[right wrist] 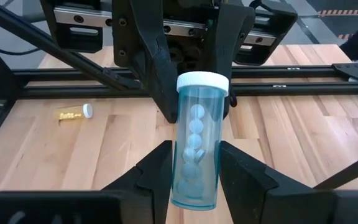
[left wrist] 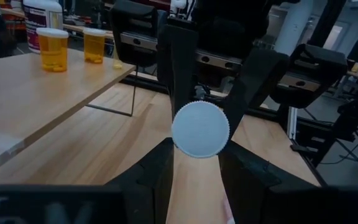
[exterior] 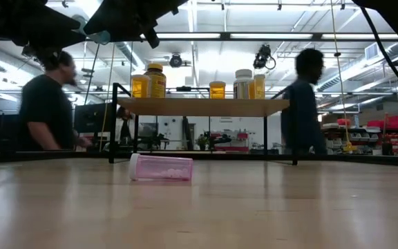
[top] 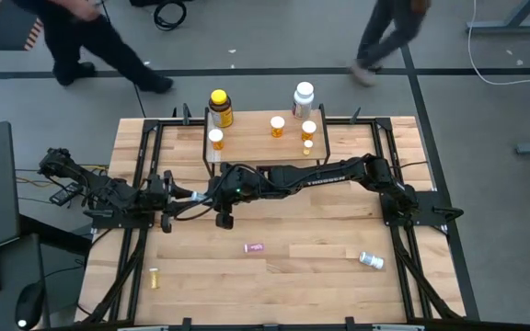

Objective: Pick and place medicine bottles onto shelf by color
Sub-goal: Put the blue pill bottle on the shelf

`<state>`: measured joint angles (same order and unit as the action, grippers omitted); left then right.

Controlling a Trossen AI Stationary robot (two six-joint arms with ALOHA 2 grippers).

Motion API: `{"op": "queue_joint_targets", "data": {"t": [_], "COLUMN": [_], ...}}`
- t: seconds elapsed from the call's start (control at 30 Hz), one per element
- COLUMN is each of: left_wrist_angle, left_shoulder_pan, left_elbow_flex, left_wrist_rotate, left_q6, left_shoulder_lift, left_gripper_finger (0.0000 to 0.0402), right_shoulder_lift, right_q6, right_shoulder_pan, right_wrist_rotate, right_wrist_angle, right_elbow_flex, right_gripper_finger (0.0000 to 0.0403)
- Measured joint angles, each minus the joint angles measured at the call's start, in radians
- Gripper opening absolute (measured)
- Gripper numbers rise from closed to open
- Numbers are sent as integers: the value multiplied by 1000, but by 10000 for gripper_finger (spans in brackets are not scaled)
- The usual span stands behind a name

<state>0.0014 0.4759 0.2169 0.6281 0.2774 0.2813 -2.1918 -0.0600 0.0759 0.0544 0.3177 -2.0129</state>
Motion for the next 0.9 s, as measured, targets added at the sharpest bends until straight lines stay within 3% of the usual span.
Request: {"op": "queue_joint_targets", "data": {"t": [0.3, 0.9], "left_wrist_angle": [117, 134], "left_shoulder_pan": [-1, -2], "left_elbow_flex": [-1, 1], "left_wrist_rotate": [-41, -45], "left_q6": [-74, -52], "left_shoulder_lift": [0, 92], "left_gripper_finger": [130, 130], "right_shoulder_lift": [-26, -34], "right_q6": [5, 38], "right_shoulder_pan": [3, 1], "right_wrist_rotate": [-15, -10], "right_wrist_angle": [-52, -56], "right_elbow_flex": [-4, 0], "right_gripper_finger": [133, 133]}}
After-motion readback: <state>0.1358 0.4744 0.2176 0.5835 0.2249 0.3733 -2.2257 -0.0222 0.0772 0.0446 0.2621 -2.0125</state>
